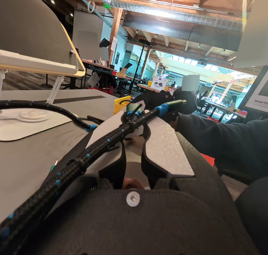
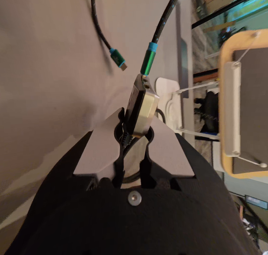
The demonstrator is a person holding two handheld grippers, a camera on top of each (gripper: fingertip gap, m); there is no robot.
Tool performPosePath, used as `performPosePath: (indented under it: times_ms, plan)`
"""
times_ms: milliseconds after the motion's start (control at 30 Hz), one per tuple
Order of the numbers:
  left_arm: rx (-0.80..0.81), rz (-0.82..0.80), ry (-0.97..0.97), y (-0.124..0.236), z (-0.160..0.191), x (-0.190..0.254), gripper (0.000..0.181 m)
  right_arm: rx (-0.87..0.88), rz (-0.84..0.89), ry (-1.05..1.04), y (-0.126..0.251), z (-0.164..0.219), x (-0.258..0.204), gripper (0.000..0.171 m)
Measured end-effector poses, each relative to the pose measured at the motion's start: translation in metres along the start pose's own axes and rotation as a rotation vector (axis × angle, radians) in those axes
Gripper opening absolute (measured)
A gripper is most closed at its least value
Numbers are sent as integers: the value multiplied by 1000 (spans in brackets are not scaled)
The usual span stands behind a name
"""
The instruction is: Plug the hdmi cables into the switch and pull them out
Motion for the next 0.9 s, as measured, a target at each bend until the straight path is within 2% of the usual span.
performPosePath:
  times_ms: [167, 467, 533, 633, 767, 900]
  plan:
    - [-40, -11, 4, -5, 12, -5, 19, -36, -14, -57, -7, 4, -16, 24]
    - [-104, -48, 12, -11, 31, -17, 19, 18, -69, -232, -8, -6, -18, 25]
    - [-107, -46, 13, -12, 31, -17, 19, 16, -79, -266, -8, -7, -16, 33]
    - [-114, -51, 11, -13, 33, -18, 19, 6, -92, -320, -9, -7, -13, 36]
    - [-111, -53, 13, -12, 32, -19, 19, -15, -129, -413, -11, -8, -8, 23]
    - [-107, -59, 12, -12, 30, -19, 20, -75, -168, -510, -16, -3, -5, 20]
Point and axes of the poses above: each gripper's, where its closed fingertips meet, y back along the fingers, z out of its underside, x = y × z across the jaws, the point moved 2 cm from there along y, back along the fingers, and after that the axes turned 9 degrees about y, right-handed, at the moved point
